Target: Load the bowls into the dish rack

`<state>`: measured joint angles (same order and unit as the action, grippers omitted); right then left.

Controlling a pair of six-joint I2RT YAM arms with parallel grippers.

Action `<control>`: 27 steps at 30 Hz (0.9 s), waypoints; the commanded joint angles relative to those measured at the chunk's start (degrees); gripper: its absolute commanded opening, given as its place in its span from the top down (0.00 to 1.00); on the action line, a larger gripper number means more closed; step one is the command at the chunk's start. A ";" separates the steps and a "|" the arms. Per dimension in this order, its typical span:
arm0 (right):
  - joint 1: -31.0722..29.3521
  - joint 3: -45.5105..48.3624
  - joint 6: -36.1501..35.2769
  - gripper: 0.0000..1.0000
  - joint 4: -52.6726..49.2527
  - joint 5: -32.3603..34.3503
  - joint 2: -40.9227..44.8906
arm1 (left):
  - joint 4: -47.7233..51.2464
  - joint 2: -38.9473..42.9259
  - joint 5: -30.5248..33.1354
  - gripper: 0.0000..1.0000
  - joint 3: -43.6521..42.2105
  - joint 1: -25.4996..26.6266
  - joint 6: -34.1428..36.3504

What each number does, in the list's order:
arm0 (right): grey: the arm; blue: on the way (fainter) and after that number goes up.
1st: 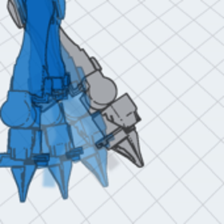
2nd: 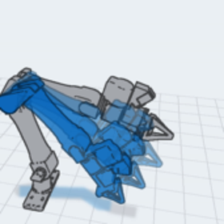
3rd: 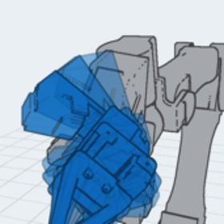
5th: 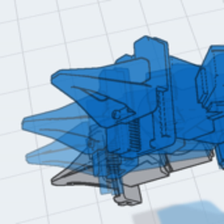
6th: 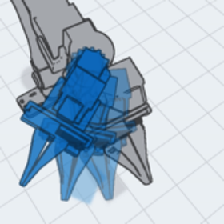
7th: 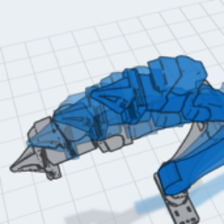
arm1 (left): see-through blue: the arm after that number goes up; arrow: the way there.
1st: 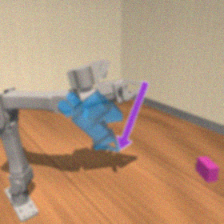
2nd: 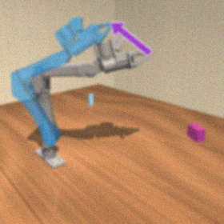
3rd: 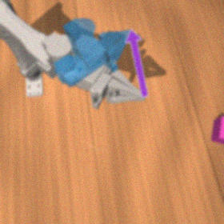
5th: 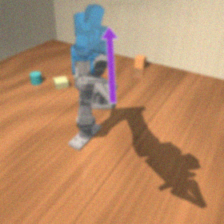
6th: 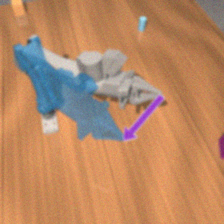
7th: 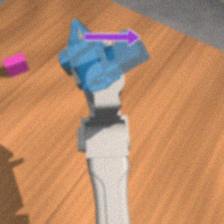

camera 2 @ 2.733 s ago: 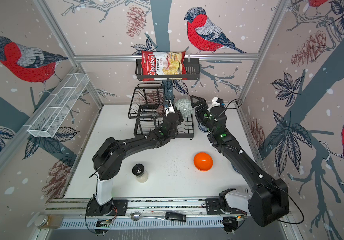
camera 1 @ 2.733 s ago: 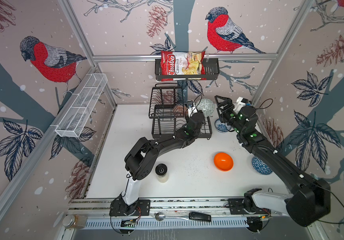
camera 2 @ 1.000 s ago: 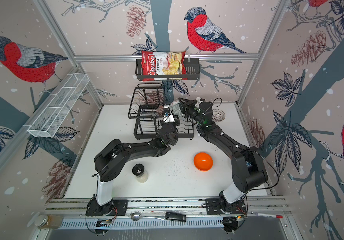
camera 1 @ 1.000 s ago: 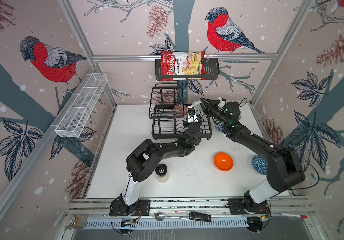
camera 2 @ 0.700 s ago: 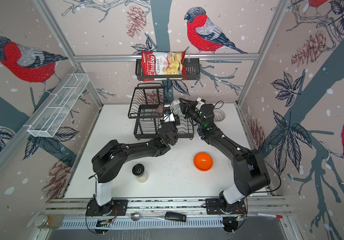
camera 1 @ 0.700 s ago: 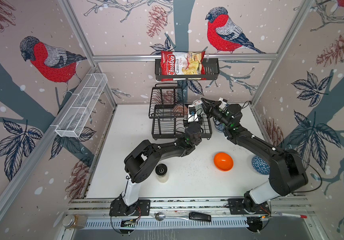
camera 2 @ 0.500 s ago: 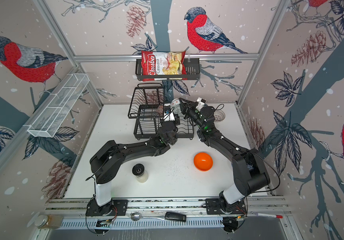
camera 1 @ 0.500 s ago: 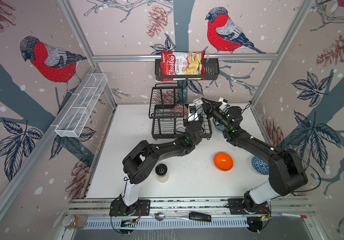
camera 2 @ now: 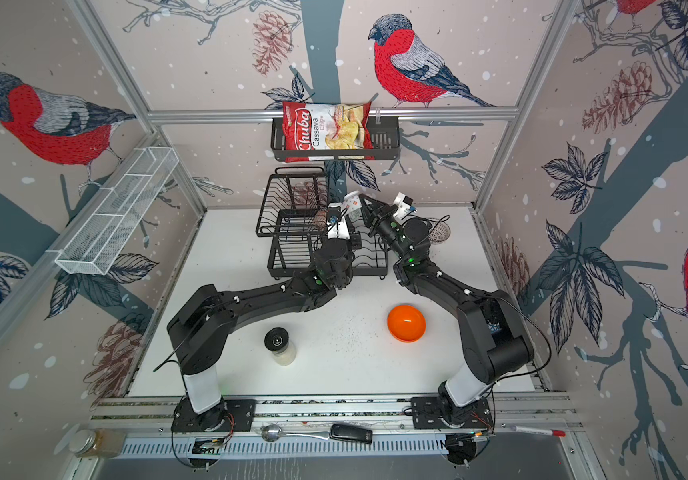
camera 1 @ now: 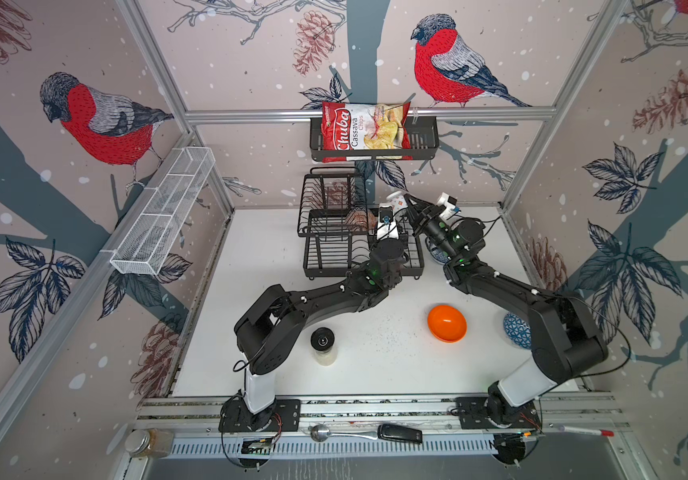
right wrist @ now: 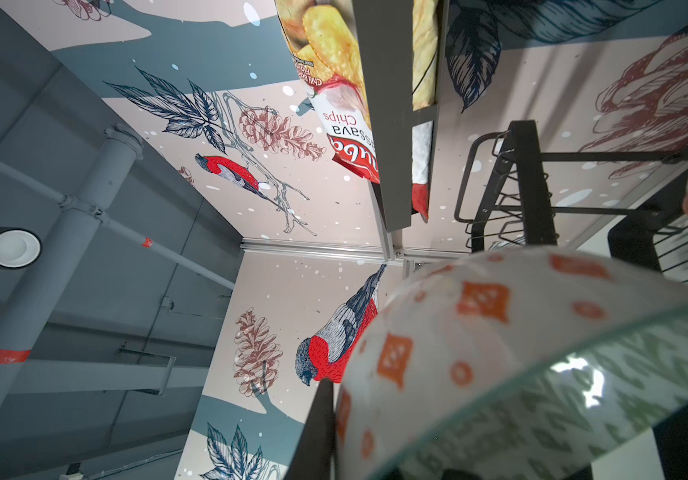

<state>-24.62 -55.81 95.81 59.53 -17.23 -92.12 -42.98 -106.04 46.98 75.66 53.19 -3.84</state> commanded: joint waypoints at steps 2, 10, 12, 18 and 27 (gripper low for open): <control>1.57 0.04 -2.29 1.00 6.47 0.26 -0.95 | 4.84 1.88 -7.32 0.64 -1.05 -1.71 -5.46; 5.12 1.97 -1.64 1.00 15.83 -0.97 -3.46 | 15.71 8.84 -14.35 0.03 -4.03 -2.25 -7.68; 6.08 2.41 -2.59 1.00 16.48 -1.46 -3.73 | 21.29 10.69 -15.74 0.02 -2.92 -2.76 -8.06; 7.41 4.12 -8.00 1.00 18.22 -3.19 -4.78 | 42.53 13.51 -30.01 0.02 5.03 -8.83 -11.42; 4.65 4.31 -16.85 1.00 18.10 -2.80 -6.81 | 64.52 13.60 -42.14 0.02 18.79 -18.96 -6.69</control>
<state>-19.05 -51.40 83.99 71.90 -19.90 -98.63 13.10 -93.47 8.93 92.73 36.07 -13.04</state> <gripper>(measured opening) 0.094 0.984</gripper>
